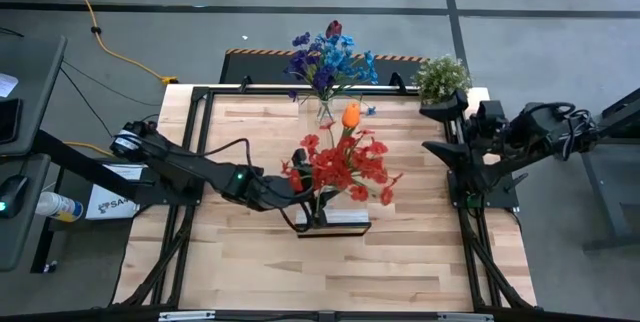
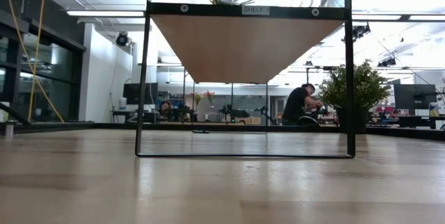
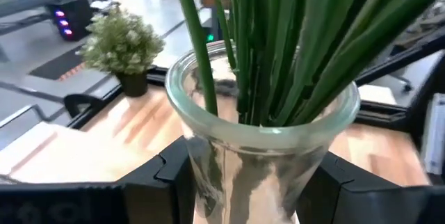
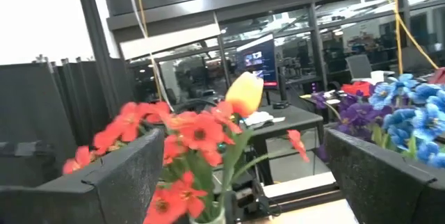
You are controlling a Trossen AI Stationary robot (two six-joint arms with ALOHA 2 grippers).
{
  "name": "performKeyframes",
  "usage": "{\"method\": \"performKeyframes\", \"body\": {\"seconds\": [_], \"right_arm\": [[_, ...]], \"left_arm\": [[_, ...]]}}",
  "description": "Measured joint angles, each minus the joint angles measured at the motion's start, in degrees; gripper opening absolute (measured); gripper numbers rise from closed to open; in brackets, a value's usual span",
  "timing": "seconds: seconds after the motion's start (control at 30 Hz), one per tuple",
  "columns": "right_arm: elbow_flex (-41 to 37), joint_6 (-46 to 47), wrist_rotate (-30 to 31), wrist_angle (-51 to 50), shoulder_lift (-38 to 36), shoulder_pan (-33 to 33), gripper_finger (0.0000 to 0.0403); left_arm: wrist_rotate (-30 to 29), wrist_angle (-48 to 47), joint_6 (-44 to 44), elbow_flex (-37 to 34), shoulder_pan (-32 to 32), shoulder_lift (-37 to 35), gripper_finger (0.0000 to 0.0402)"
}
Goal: Pick and place flowers into a vace then onto a shelf
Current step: Put the transparent vase with the flowers on the shelf
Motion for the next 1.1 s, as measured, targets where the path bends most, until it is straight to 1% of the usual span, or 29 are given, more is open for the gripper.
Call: {"method": "performKeyframes", "body": {"seconds": [0.2, 0.33, 0.53, 0.63, 0.93, 1.1], "right_arm": [[0.00, 0.02, -1.29, 0.00, 0.02, 0.00, 0.0381], [0.00, 0.02, -1.48, 0.00, 0.00, 0.00, 0.0381], [0.00, 0.02, -3.06, 0.00, 0.02, 0.00, 0.0381], [0.00, 0.02, -3.06, 0.00, 0.02, 0.00, 0.0381], [0.00, -0.04, -3.04, -0.02, 0.02, 0.00, 0.0381], [0.00, -0.82, -3.04, -0.04, 0.02, 0.00, 0.0381]], "left_arm": [[-0.75, 7.46, -0.55, -5.23, 0.52, 0.00, 0.0206], [-0.80, 10.45, -1.54, -8.03, 0.87, 0.00, 0.0206], [-0.86, 12.12, -2.93, -10.43, 1.50, 0.00, 0.0206], [-0.49, 13.52, -3.06, -11.05, 1.86, -0.03, 0.0206], [-0.30, 13.31, -5.95, -13.19, 1.88, -0.04, 0.0206], [-0.27, 13.73, -6.14, -13.55, 1.88, -0.04, 0.0206]]}}
